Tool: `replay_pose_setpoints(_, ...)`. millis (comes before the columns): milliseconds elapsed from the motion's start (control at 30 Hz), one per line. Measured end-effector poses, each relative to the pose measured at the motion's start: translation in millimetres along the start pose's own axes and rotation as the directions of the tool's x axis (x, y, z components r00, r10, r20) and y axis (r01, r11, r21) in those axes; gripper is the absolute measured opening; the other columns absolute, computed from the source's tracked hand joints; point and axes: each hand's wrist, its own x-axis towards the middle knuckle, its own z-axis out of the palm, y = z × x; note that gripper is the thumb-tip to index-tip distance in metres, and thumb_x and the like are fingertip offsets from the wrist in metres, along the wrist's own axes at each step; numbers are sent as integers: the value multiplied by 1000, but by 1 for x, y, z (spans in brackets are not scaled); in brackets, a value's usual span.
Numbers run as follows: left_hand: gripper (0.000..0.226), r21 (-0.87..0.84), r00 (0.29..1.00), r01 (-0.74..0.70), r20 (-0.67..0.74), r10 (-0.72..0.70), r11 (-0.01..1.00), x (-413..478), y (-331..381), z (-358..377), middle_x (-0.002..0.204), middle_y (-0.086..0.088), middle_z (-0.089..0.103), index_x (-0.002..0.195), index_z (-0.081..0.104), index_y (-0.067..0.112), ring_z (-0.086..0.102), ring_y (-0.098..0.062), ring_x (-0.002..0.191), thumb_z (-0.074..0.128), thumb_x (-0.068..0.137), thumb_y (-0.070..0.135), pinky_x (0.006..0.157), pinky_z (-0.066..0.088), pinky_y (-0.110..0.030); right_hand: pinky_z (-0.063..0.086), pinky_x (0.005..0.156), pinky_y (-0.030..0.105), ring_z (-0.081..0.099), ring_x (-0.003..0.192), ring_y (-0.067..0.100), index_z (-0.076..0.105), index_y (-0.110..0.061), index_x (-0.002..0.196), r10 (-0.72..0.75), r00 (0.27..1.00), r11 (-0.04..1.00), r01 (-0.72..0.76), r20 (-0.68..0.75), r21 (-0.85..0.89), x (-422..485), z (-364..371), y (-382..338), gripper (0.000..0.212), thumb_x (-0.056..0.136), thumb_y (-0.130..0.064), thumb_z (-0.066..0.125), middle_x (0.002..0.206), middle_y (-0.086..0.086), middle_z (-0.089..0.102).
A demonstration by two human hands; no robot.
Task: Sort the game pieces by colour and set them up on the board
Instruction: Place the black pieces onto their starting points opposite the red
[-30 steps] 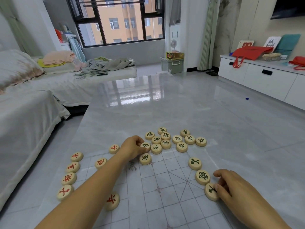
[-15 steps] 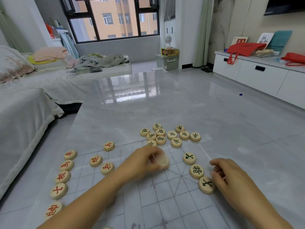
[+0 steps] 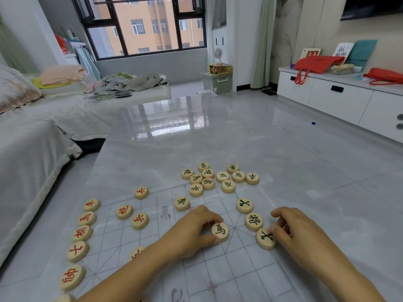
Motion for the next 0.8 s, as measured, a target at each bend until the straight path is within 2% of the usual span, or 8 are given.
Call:
replay_pose_setpoints(167,41,-43,1000,11,-21,-12,999,-3,4,7,105,14,48,120,49,27,44,6,82,66,83,28,67,35,0,42,70,18,50,83,1,46,-29,118,-43,999,999,44,-19,31,-1,2,0,25,93,-30,46,96,-15,48)
replay_pose_setpoints(233,37,-28,1000,-5,-3,5,1000,-4,6,8,104,14,46,118,50,27,44,5,83,65,84,29,70,36,-1,43,68,18,51,84,1,47,-31,117,-64,998,997,64,-20,31,-1,3,-2,24,93,-29,46,96,-15,49)
replay_pose_setpoints(333,36,-5,998,-13,56,13,1000,-4,6,4,110,12,47,120,50,27,46,-1,95,62,86,25,80,39,-9,44,70,19,51,84,1,49,-31,115,-72,997,997,73,-34,33,-1,3,-2,22,93,-30,46,95,-15,49)
replay_pose_setpoints(400,36,-4,996,8,92,-8,1000,-1,1,-4,109,13,45,121,50,27,47,-3,98,59,87,19,79,38,-8,43,69,19,51,84,1,49,-30,115,-65,997,997,66,-38,30,-2,3,-2,22,93,-31,46,95,-15,49)
replay_pose_setpoints(500,32,-25,994,99,-40,-100,995,15,-15,-17,111,9,48,117,54,25,48,-6,98,52,88,13,80,39,-12,42,67,18,50,84,0,47,-32,115,-58,998,998,59,-36,12,-1,3,-2,23,93,-33,46,95,-15,48)
replay_pose_setpoints(633,28,31,934,201,-306,-182,979,48,-42,-25,121,-2,53,116,59,16,48,-18,114,53,89,12,95,39,-25,44,71,20,50,84,0,46,-33,115,-51,999,999,51,-17,3,-2,4,-2,22,93,-35,45,97,-15,47)
replay_pose_setpoints(700,31,81,911,254,-354,-211,964,62,-53,-25,131,-3,50,120,58,17,42,-22,122,54,90,17,102,36,-33,43,70,19,50,84,0,44,-33,116,-53,999,999,53,-10,-12,-1,3,-2,23,93,-35,44,98,-16,45)
replay_pose_setpoints(800,33,75,891,289,-387,-239,954,79,-59,-26,132,-5,49,123,57,18,40,-24,122,55,90,22,102,35,-34,43,72,18,50,84,1,43,-34,117,-56,998,998,56,-10,-30,0,1,-3,24,93,-36,44,99,-16,44)
